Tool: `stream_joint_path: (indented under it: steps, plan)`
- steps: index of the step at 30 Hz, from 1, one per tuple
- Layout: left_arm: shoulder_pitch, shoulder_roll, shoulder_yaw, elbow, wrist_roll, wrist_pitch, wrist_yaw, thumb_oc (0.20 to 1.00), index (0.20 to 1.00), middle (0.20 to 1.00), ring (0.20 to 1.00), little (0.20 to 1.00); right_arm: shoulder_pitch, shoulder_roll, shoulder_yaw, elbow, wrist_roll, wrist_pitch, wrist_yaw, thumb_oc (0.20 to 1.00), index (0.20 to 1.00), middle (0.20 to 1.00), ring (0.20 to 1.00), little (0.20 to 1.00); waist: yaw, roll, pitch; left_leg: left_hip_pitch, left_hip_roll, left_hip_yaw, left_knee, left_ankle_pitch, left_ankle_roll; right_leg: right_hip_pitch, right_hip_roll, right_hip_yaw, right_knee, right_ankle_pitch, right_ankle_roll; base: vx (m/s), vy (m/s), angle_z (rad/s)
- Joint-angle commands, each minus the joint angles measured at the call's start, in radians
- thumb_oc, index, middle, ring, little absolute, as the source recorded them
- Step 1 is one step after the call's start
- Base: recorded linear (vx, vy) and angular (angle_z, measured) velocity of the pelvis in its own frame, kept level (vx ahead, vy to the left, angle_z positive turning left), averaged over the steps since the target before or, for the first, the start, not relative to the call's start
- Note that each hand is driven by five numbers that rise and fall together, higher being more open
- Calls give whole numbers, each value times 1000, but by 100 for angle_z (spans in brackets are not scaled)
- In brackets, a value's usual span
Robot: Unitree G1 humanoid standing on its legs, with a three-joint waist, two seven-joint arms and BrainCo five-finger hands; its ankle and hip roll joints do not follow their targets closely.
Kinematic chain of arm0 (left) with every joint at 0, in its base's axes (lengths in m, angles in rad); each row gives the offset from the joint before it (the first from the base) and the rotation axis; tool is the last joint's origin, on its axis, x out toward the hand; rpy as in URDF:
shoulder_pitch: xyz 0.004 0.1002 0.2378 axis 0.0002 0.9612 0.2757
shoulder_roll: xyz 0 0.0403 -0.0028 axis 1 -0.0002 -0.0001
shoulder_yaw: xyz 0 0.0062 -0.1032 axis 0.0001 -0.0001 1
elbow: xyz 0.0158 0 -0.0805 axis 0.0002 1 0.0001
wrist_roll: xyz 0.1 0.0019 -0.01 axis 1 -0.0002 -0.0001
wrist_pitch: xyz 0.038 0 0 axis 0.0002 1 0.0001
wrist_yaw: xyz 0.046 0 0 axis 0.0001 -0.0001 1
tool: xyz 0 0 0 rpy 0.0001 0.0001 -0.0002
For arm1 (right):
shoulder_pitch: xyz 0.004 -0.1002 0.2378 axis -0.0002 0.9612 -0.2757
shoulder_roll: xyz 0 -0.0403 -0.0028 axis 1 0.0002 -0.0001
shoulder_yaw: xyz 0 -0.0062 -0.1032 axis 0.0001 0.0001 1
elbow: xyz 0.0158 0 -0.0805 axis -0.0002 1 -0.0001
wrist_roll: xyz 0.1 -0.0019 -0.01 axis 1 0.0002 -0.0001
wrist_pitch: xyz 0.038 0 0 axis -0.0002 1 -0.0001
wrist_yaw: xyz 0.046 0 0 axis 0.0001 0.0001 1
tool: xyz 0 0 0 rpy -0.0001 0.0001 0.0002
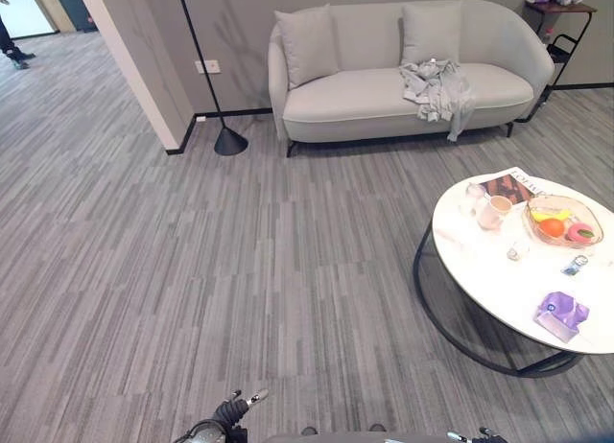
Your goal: Hang the clothes on the sofa on the clothes rack.
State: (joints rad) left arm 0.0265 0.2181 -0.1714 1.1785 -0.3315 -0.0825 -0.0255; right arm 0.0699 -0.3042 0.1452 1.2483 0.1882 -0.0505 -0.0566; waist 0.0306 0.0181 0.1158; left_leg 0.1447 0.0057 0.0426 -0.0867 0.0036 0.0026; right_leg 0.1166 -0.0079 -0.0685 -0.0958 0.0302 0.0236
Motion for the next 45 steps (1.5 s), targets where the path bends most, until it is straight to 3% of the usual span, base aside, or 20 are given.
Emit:
stream_joint_path:
  steps: [1,14,24,27,28,30,32,34,35,36,37,40,42,44,45]
  plan:
    - [-84,16,-24,57,38,-20,-4,1000,1000,1000,1000,1000,-45,-32,20,49,0,-1,2,1000,1000,1000,1000,1000,-10,-36,-3,-12,-14,-64,-1,-61,-37,9,-63,-10,8,-33,94,4,-35,0]
    - [-94,23,-30,60,53,-16,7,1000,1000,1000,1000,1000,-53,-26,23,44,23,-6,3,1000,1000,1000,1000,1000,-26,-38,-8,-5,0,-39,-1,-64,-38,3,-49,12,8,-35,85,15,-27,-6]
    - [-92,35,-14,48,28,-14,11,1000,1000,1000,1000,1000,-64,-39,25,34,27,-6,7,1000,1000,1000,1000,1000,-10,-39,11,1,25,-46,4,-52,-43,-9,-28,38,12,-39,70,31,-59,-9]
    - [-95,37,-12,49,18,-13,11,1000,1000,1000,1000,1000,-63,-39,30,29,28,-10,6,1000,1000,1000,1000,1000,-1,-53,40,-64,39,-56,140,-74,-56,-8,-17,49,25,-54,48,-34,-185,1]
    - [-112,41,-23,35,-1,-7,14,1000,1000,1000,1000,1000,-65,-47,26,14,47,-14,-3,1000,1000,1000,1000,1000,11,-66,96,-215,35,-88,379,-11,-60,-5,-9,43,41,-58,17,-109,-299,1]
    - [-118,43,-25,31,-2,-1,17,1000,1000,1000,1000,1000,-68,-54,28,1,60,-13,-9,1000,1000,1000,1000,1000,15,-71,123,-298,29,-103,518,35,-41,5,4,44,50,-70,-2,-10,-220,15]
    - [-126,43,-32,42,14,1,19,1000,1000,1000,1000,1000,-77,-61,26,-5,68,-7,-12,1000,1000,1000,1000,1000,22,-70,134,-392,-23,-109,567,31,-23,11,6,48,52,-80,-8,123,-69,-12]
    - [-127,41,-31,48,18,0,18,1000,1000,1000,1000,1000,-77,-63,24,-6,73,-8,-11,1000,1000,1000,1000,1000,30,-68,130,-418,-38,-93,517,14,-22,29,9,53,37,-89,0,188,-2,-10]
    - [-126,41,-29,50,16,-2,18,1000,1000,1000,1000,1000,-73,-63,21,-5,77,-10,-11,1000,1000,1000,1000,1000,39,-68,122,-427,-43,-68,428,17,-25,50,13,54,19,-96,8,351,49,4]
    - [-110,42,-18,39,11,-6,17,1000,1000,1000,1000,1000,-69,-61,24,-6,75,-13,-10,1000,1000,1000,1000,1000,63,-52,109,-428,-48,-38,248,85,-33,74,33,73,8,-114,11,466,67,2]
    - [-102,44,-10,30,5,-10,18,1000,1000,1000,1000,1000,-76,-60,32,-5,73,-17,-11,1000,1000,1000,1000,1000,79,-40,102,-454,-60,-37,158,117,-37,80,50,88,8,-124,12,350,63,-9]
    - [-87,48,-5,19,-2,-17,19,1000,1000,1000,1000,1000,-86,-55,45,-2,63,-19,-12,1000,1000,1000,1000,1000,111,-44,99,-509,-85,-28,21,151,-52,120,56,127,8,-163,13,331,51,-9]
    - [-73,51,14,25,-3,-17,19,1000,1000,1000,1000,1000,-88,-41,54,-9,46,-16,-2,1000,1000,1000,1000,1000,123,-42,69,-485,-75,-19,-1,164,-47,146,59,153,8,-183,19,472,118,-35]
    - [-63,52,25,35,-2,-19,18,1000,1000,1000,1000,1000,-80,-25,55,-13,30,-16,2,1000,1000,1000,1000,1000,120,-50,42,-453,-85,-35,-1,212,-42,160,40,164,8,-195,23,567,187,-80]
    - [-57,60,45,36,-3,-18,18,1000,1000,1000,1000,1000,-79,-13,62,-11,3,-13,12,1000,1000,1000,1000,1000,132,-79,7,-420,-98,-57,-1,208,-31,179,2,183,20,-182,51,676,196,-93]
